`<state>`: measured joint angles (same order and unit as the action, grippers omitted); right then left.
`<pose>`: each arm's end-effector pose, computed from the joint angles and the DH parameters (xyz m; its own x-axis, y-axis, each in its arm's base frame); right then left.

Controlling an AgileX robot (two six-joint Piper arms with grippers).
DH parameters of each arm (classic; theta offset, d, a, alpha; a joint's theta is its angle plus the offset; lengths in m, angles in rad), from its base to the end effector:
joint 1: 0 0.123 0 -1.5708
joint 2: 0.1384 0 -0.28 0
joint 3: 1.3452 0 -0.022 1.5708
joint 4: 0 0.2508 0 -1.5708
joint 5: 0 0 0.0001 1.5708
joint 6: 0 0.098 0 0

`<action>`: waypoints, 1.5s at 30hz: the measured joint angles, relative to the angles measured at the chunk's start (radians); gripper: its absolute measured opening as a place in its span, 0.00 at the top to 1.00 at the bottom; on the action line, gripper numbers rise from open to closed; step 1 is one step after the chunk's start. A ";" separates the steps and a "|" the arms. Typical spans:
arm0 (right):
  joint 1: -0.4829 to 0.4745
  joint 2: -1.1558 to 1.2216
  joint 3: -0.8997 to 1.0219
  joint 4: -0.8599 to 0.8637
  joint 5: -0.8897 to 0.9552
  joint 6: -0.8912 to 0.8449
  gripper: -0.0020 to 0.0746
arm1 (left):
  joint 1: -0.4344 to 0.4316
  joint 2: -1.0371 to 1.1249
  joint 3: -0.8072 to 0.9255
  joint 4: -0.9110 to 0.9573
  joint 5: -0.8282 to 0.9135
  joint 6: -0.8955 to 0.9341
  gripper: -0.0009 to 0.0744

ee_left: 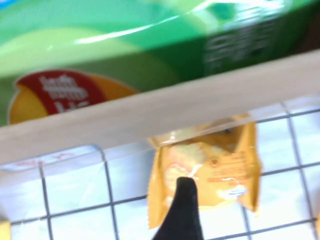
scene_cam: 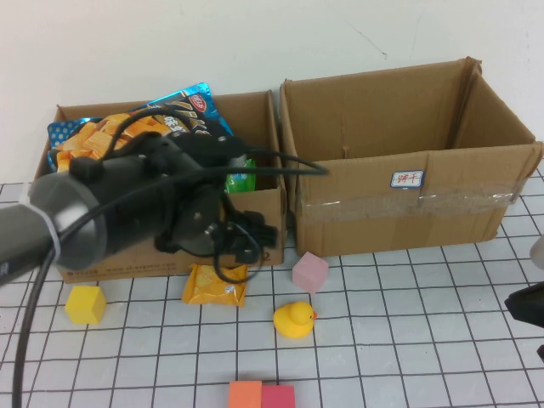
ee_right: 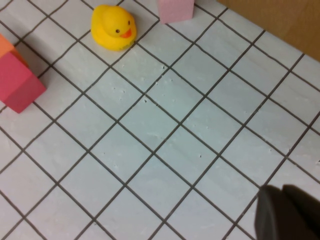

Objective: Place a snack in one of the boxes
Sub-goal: Pick up the biscuit

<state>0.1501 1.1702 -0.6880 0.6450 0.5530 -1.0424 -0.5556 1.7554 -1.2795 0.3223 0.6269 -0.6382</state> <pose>0.2212 0.0648 0.2471 -0.5050 -0.5135 -0.6937 -0.6484 0.7562 -0.0877 0.3342 -0.1860 0.2332 -0.8192 0.0860 -0.5670 0.1422 0.9883 -0.0556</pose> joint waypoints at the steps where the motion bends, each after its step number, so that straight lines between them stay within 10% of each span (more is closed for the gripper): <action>1: 0.000 0.000 0.000 0.000 0.000 0.000 0.98 | -0.018 -0.006 0.000 0.022 0.000 -0.009 0.24; 26: 0.000 0.000 0.000 0.008 0.000 0.000 0.98 | -0.204 -0.153 0.329 0.397 -0.091 -0.379 0.24; 38: 0.000 0.000 0.000 0.010 0.000 -0.004 0.98 | -0.164 -0.187 0.538 1.123 -0.268 -1.415 0.24; 45: 0.000 0.000 0.000 0.035 0.000 -0.018 0.98 | -0.063 -0.145 0.539 1.250 -0.386 -1.547 0.24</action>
<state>0.1501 1.1702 -0.6880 0.6801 0.5530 -1.0606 -0.6189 1.6107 -0.7401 1.5723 0.2413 -2.1856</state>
